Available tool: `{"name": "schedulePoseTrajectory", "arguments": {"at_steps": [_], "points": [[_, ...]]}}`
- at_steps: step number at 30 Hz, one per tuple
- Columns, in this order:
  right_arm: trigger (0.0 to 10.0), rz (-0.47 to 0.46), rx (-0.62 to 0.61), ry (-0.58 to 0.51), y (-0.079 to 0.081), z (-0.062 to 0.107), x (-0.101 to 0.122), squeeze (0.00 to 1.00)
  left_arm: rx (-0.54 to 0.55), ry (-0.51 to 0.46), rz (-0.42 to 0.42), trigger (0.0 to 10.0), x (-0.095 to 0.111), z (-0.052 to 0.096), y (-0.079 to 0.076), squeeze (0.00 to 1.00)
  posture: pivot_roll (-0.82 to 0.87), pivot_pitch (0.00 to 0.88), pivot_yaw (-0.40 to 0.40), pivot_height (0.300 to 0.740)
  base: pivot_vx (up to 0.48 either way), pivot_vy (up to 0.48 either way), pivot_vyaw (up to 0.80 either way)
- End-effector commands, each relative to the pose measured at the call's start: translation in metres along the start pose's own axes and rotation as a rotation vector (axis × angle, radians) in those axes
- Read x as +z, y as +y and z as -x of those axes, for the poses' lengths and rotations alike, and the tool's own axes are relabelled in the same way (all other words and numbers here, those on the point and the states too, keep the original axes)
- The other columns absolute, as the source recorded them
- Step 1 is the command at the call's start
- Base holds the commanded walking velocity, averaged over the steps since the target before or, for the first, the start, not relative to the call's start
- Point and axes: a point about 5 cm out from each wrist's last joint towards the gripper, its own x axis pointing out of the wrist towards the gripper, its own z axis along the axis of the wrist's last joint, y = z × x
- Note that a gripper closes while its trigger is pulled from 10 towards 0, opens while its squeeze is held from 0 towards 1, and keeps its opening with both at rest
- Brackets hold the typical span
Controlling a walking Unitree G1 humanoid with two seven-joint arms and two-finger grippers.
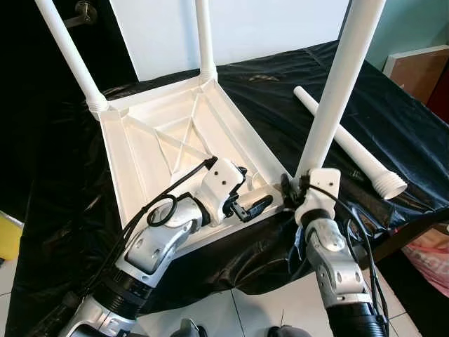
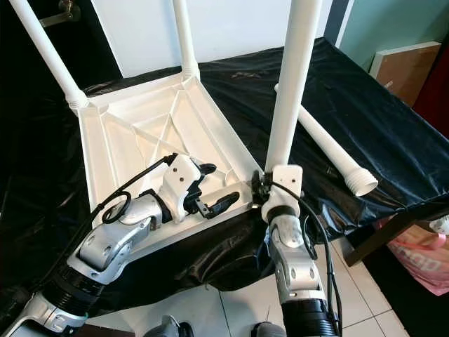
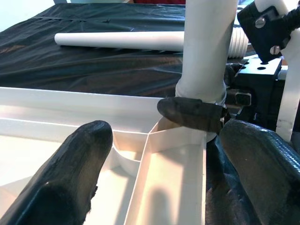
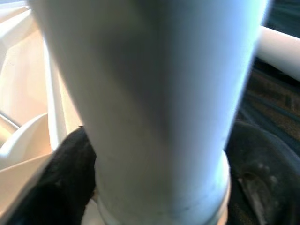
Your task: Building children table
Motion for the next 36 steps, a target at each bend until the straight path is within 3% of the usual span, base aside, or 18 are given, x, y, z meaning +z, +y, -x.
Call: {"name": "schedulePoseTrajectory", "arguments": {"at_steps": [1, 7, 8, 10, 15, 17, 24, 26, 29, 30, 31, 34, 36], "points": [[10.0, -0.004, 0.04, 0.005, 0.001, 0.001, -0.001, 1.0, -0.098, -0.001, -0.029, 10.0, 0.001, 0.002, -0.007, 0.0, -0.07, 0.081, 0.06, 0.74, 0.0, 0.0, 0.0], [10.0, 0.028, 0.169, -0.01, -0.008, 0.001, -0.002, 1.0, -0.114, -0.007, -0.028, 10.0, 0.002, 0.001, -0.01, 0.0, -0.07, 0.08, 0.056, 0.74, 0.0, 0.0, 0.0], [10.0, 0.039, 0.203, -0.02, -0.011, 0.001, -0.001, 0.06, -0.116, -0.008, -0.029, 10.0, 0.003, 0.001, -0.01, 0.0, -0.07, 0.079, 0.056, 0.74, 0.0, 0.0, 0.0], [10.0, 0.053, 0.247, -0.035, -0.015, 0.0, 0.002, 0.0, -0.118, -0.008, -0.029, 10.0, 0.002, 0.001, -0.01, 0.0, -0.07, 0.078, 0.057, 0.74, 0.0, 0.0, 0.0], [10.0, 0.082, 0.323, -0.055, -0.02, -0.002, 0.007, 0.0, -0.123, -0.008, -0.031, 10.0, 0.002, 0.001, -0.011, 0.0, -0.08, 0.075, 0.057, 0.74, 0.0, 0.0, 0.0], [10.0, 0.131, 0.426, -0.078, -0.025, -0.006, 0.014, 0.0, -0.146, -0.017, -0.036, 10.0, 0.002, 0.002, -0.015, 0.0, -0.08, 0.07, 0.052, 0.74, 0.0, 0.0, 0.0], [10.0, 0.156, 0.474, -0.092, -0.027, -0.008, 0.018, 0.0, -0.158, -0.019, -0.035, 10.0, 0.002, 0.002, -0.017, 0.0, -0.08, 0.062, 0.05, 0.74, 0.0, 0.0, 0.0], [10.0, 0.198, 0.585, -0.111, -0.024, -0.014, 0.025, 0.0, -0.198, -0.022, -0.037, 10.0, 0.001, 0.002, -0.024, 0.0, -0.07, 0.056, 0.043, 0.74, 0.0, 0.0, 0.0], [10.0, 0.221, 0.636, -0.113, -0.022, -0.017, 0.026, 0.0, -0.217, -0.022, -0.034, 10.0, 0.001, 0.003, -0.027, 0.0, -0.07, 0.055, 0.041, 0.74, 0.0, 0.0, 0.0], [4.7, 0.235, 0.668, -0.109, -0.022, -0.02, 0.025, 0.0, -0.229, -0.021, -0.033, 10.0, 0.001, 0.003, -0.029, 0.0, -0.06, 0.054, 0.037, 0.74, 0.0, 0.0, 0.0], [0.5, 0.248, 0.679, -0.103, -0.022, -0.021, 0.024, 0.0, -0.235, -0.021, -0.032, 10.0, 0.001, 0.004, -0.03, 0.0, -0.06, 0.054, 0.036, 0.74, 0.0, 0.0, 0.0], [0.5, 0.255, 0.682, -0.099, -0.024, -0.022, 0.022, 0.0, -0.235, -0.021, -0.033, 10.0, 0.001, 0.005, -0.031, 0.0, -0.06, 0.054, 0.036, 0.74, 0.0, 0.0, 0.0], [0.0, 0.257, 0.681, -0.095, -0.026, -0.022, 0.021, 0.0, -0.232, -0.02, -0.029, 10.0, 0.001, 0.005, -0.031, 0.0, -0.05, 0.056, 0.031, 0.74, 0.0, 0.0, 0.0]]}}
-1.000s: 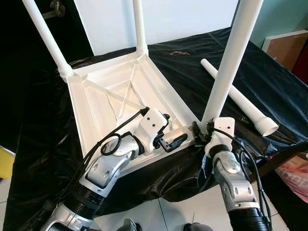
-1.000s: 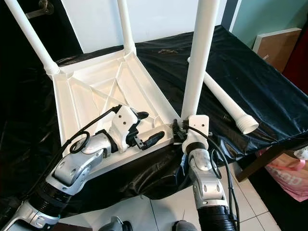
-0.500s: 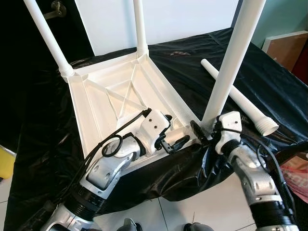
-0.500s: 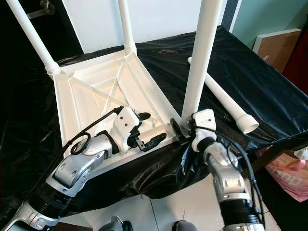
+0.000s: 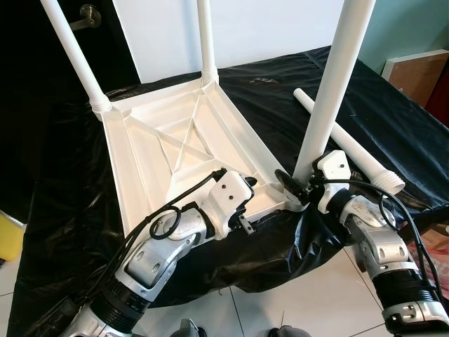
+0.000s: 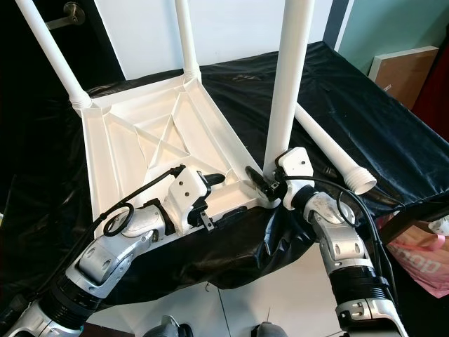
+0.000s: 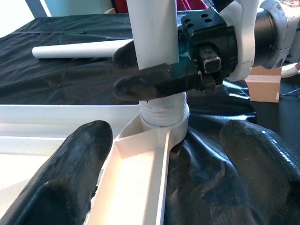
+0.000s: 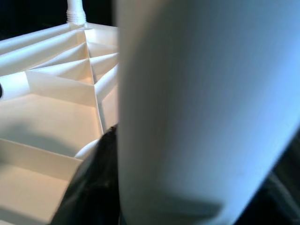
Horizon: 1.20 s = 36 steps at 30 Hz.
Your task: Building children table
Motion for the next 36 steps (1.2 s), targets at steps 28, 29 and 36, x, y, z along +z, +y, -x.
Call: {"name": "schedulePoseTrajectory", "arguments": {"at_steps": [28, 29, 36], "points": [[10.0, -0.133, -0.406, 0.12, 0.019, 0.007, -0.028, 0.0, -0.12, 0.013, 0.003, 10.0, -0.001, 0.004, -0.004, 0.0, -0.06, 0.09, 0.06, 0.74, 0.0, 0.0, 0.0], [10.0, -0.138, -0.441, 0.128, 0.021, 0.006, -0.028, 0.0, -0.121, 0.013, 0.003, 10.0, -0.001, 0.004, -0.004, 0.0, -0.06, 0.092, 0.062, 0.74, 0.0, 0.0, 0.0], [10.0, -0.2, -0.656, 0.154, 0.032, 0.004, -0.028, 0.0, -0.123, 0.011, 0.002, 10.0, 0.0, 0.003, -0.003, 0.0, -0.06, 0.095, 0.064, 0.74, 0.0, 0.0, 0.0]]}}
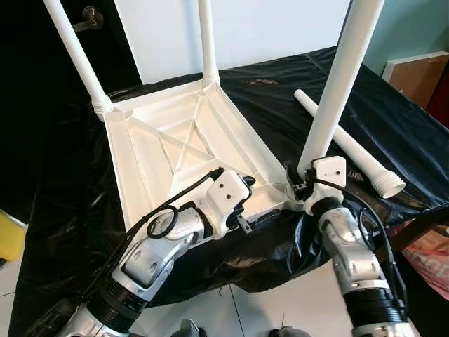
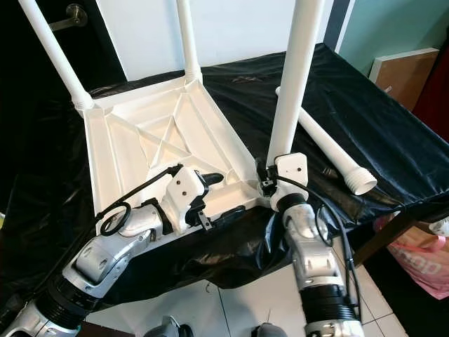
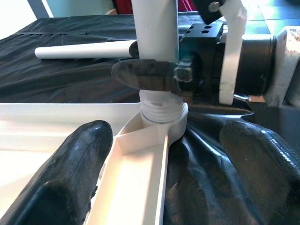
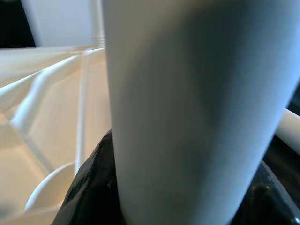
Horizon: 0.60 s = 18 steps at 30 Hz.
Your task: Building children table
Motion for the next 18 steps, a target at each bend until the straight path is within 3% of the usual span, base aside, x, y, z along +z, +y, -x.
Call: {"name": "schedulePoseTrajectory", "arguments": {"at_steps": [1, 4, 6, 18], "points": [[10.0, -0.01, -0.072, 0.132, -0.006, 0.008, -0.025, 0.0, -0.122, 0.011, -0.002, 10.0, 0.0, 0.001, -0.004, 0.0, -0.06, 0.095, 0.064, 0.74, 0.0, 0.0, 0.0], [10.0, -0.037, -0.183, 0.15, 0.008, 0.013, -0.023, 0.0, -0.124, 0.008, -0.001, 10.0, 0.001, 0.0, -0.006, 0.0, -0.06, 0.099, 0.056, 0.74, 0.0, 0.0, 0.0], [10.0, -0.044, -0.19, 0.15, 0.012, 0.014, -0.022, 0.0, -0.124, 0.006, 0.0, 10.0, 0.001, -0.001, -0.006, 0.0, -0.06, 0.099, 0.056, 0.74, 0.0, 0.0, 0.0], [10.0, -0.047, -0.195, 0.122, 0.012, 0.013, -0.015, 0.0, -0.127, 0.003, -0.003, 10.0, 0.002, 0.0, -0.005, 0.0, -0.06, 0.093, 0.057, 0.74, 0.0, 0.0, 0.0]]}}
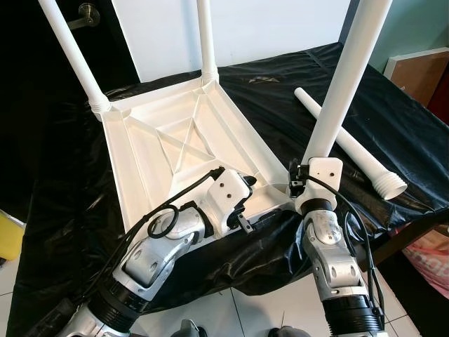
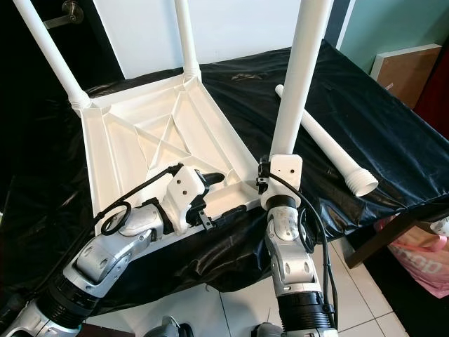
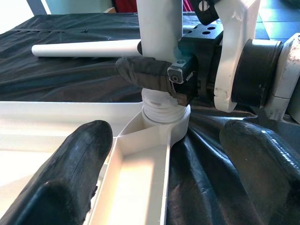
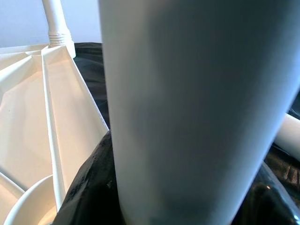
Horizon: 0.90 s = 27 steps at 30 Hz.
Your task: Building children table
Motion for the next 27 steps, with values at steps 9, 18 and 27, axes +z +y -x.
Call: {"name": "schedulePoseTrajectory", "arguments": {"at_steps": [9, 18, 27], "points": [[10.0, -0.015, -0.019, 0.096, 0.0, 0.007, -0.018, 0.0, -0.122, 0.009, -0.012, 10.0, 0.001, 0.0, -0.005, 0.0, -0.06, 0.093, 0.055, 0.74, 0.0, 0.0, 0.0], [10.0, -0.01, 0.09, 0.049, -0.006, 0.008, -0.012, 1.0, -0.125, 0.006, -0.012, 10.0, 0.001, -0.001, -0.006, 0.0, -0.08, 0.078, 0.06, 0.74, 0.0, 0.0, 0.0], [10.0, 0.035, 0.398, -0.023, -0.019, 0.011, -0.004, 0.0, -0.144, 0.005, -0.016, 10.0, 0.0, -0.004, -0.008, 0.0, -0.09, 0.071, 0.068, 0.74, 0.0, 0.0, 0.0]]}}
